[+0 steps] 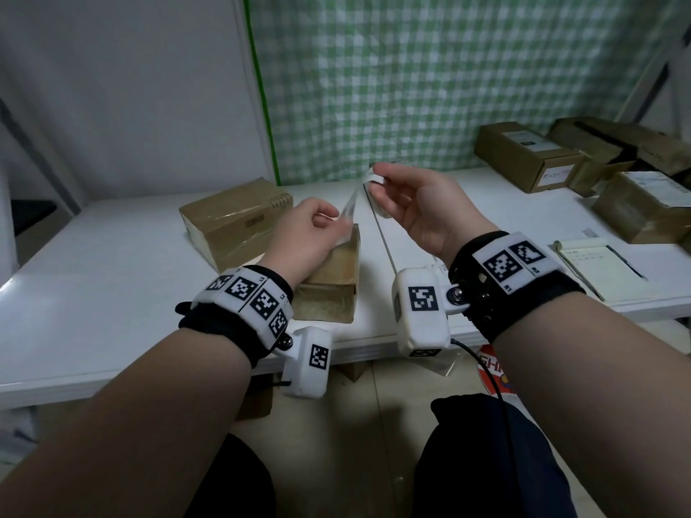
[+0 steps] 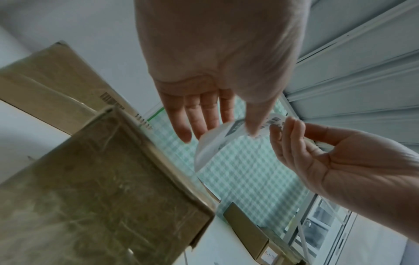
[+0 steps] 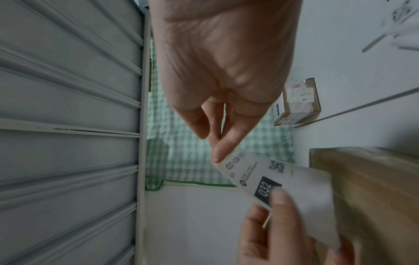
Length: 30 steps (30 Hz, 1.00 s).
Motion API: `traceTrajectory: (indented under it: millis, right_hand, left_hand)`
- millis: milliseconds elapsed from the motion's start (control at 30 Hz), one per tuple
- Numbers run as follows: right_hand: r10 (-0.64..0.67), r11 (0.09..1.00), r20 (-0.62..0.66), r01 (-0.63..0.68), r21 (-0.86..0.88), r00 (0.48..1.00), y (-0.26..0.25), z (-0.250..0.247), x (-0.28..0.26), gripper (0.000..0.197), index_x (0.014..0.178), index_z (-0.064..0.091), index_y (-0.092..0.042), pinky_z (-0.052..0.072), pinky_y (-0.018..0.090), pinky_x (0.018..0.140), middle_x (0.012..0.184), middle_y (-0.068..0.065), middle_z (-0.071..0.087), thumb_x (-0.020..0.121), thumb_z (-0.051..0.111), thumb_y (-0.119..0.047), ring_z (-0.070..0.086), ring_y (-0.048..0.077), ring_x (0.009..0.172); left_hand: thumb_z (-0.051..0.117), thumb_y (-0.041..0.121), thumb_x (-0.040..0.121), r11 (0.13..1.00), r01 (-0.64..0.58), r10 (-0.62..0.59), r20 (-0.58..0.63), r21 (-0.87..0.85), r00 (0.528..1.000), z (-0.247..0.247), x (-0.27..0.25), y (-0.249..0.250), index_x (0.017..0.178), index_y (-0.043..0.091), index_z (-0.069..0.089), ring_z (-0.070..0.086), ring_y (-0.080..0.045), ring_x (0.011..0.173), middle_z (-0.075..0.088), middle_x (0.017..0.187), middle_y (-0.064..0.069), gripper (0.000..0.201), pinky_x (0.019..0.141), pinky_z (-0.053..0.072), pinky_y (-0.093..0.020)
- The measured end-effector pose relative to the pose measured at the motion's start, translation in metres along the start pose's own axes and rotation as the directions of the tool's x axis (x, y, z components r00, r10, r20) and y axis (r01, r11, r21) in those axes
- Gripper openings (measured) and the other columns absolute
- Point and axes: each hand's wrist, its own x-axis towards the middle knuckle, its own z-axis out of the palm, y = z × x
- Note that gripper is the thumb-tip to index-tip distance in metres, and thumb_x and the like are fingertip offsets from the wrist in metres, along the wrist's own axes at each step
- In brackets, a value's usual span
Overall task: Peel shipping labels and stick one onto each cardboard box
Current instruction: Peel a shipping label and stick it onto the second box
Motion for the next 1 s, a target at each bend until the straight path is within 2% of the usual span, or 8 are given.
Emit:
traceTrajectory:
  millis: [133, 233, 300, 433, 500, 633, 833, 1000]
  right_hand:
    - [0.018, 1.0, 0.029, -0.019, 0.02, 0.999, 0.0, 0.008, -0.006, 0.01, 0.094, 0.064, 0.005, 0.058, 0.019, 0.062, 0.072, 0.008, 0.064, 0.089, 0.058, -0.001, 0.069, 0.015, 0.062]
    - [0.027, 0.998, 0.031, -0.025, -0.049, 0.999, 0.003, 0.008, -0.006, 0.027, 0.117, 0.055, -0.001, 0.057, 0.019, 0.059, 0.089, 0.012, 0.066, 0.09, 0.053, 0.002, 0.068, 0.015, 0.063]
    - [0.054, 0.989, 0.0, -0.054, -0.134, 0.999, 0.01, 0.004, -0.005, 0.036, 0.125, 0.05, -0.004, 0.056, 0.021, 0.058, 0.093, 0.013, 0.062, 0.09, 0.055, 0.002, 0.065, 0.016, 0.061]
    - [0.152, 0.893, 0.004, -0.135, -0.43, 0.988, 0.025, -0.007, -0.011, 0.004, 0.093, 0.06, -0.002, 0.053, 0.019, 0.058, 0.075, 0.005, 0.063, 0.089, 0.058, -0.001, 0.058, 0.016, 0.064]
    - [0.202, 0.825, 0.044, -0.146, -0.545, 0.978, 0.033, -0.01, -0.014, 0.008, 0.08, 0.063, -0.004, 0.051, 0.018, 0.057, 0.062, 0.0, 0.066, 0.087, 0.06, -0.001, 0.056, 0.014, 0.062]
    - [0.28, 0.738, 0.086, -0.157, -0.656, 0.956, 0.045, -0.011, -0.014, 0.01, 0.076, 0.065, -0.008, 0.05, 0.018, 0.056, 0.07, 0.005, 0.063, 0.087, 0.064, -0.007, 0.057, 0.014, 0.059]
    - [0.25, 0.757, 0.081, -0.142, -0.638, 0.965, 0.05, -0.011, -0.012, 0.022, 0.067, 0.059, -0.008, 0.05, 0.017, 0.051, 0.053, 0.002, 0.06, 0.087, 0.06, 0.001, 0.056, 0.015, 0.056]
    - [0.247, 0.772, 0.08, -0.146, -0.618, 0.966, 0.051, -0.013, -0.012, 0.021, 0.068, 0.06, -0.009, 0.049, 0.017, 0.053, 0.058, 0.005, 0.06, 0.087, 0.06, 0.0, 0.055, 0.015, 0.057]
  left_hand:
    - [0.067, 0.009, 0.082, 0.998, -0.001, 0.003, -0.033, 0.063, 0.999, -0.007, -0.001, -0.009, 0.086, 0.017, 0.063, 0.061, -0.02, 0.07, 0.065, 0.079, -0.002, 0.01, 0.07, 0.052, -0.032]
    - [0.062, 0.006, 0.086, 0.991, 0.108, -0.111, -0.037, -0.081, 0.993, -0.014, -0.003, -0.013, 0.087, 0.015, 0.063, 0.064, -0.02, 0.068, 0.069, 0.089, -0.007, 0.01, 0.071, 0.058, -0.038]
    - [0.059, 0.006, 0.089, 0.977, 0.149, -0.157, -0.04, -0.152, 0.987, -0.017, -0.003, -0.015, 0.087, 0.015, 0.063, 0.064, -0.018, 0.064, 0.071, 0.094, -0.009, 0.01, 0.065, 0.058, -0.033]
    - [0.054, 0.005, 0.092, 0.939, 0.192, -0.211, -0.039, -0.287, 0.977, -0.022, -0.005, -0.017, 0.091, 0.013, 0.062, 0.063, -0.014, 0.065, 0.07, 0.094, -0.008, 0.011, 0.054, 0.054, -0.02]
    - [0.054, 0.006, 0.092, 0.917, 0.207, -0.232, -0.035, -0.341, 0.972, -0.022, -0.006, -0.018, 0.093, 0.013, 0.061, 0.064, -0.015, 0.069, 0.069, 0.094, -0.006, 0.01, 0.058, 0.055, -0.02]
    - [0.054, 0.005, 0.092, 0.903, 0.202, -0.232, -0.036, -0.38, 0.972, -0.02, -0.006, -0.019, 0.091, 0.013, 0.059, 0.063, -0.015, 0.068, 0.068, 0.093, -0.007, 0.01, 0.055, 0.055, -0.018]
    - [0.054, 0.003, 0.092, 0.892, 0.199, -0.232, -0.033, -0.405, 0.972, -0.017, -0.008, -0.019, 0.088, 0.014, 0.059, 0.062, -0.014, 0.066, 0.068, 0.091, -0.006, 0.013, 0.056, 0.055, -0.018]
    - [0.055, 0.003, 0.091, 0.893, 0.211, -0.243, -0.033, -0.398, 0.969, -0.016, -0.008, -0.019, 0.092, 0.014, 0.059, 0.064, -0.014, 0.067, 0.069, 0.098, -0.009, 0.011, 0.059, 0.056, -0.021]
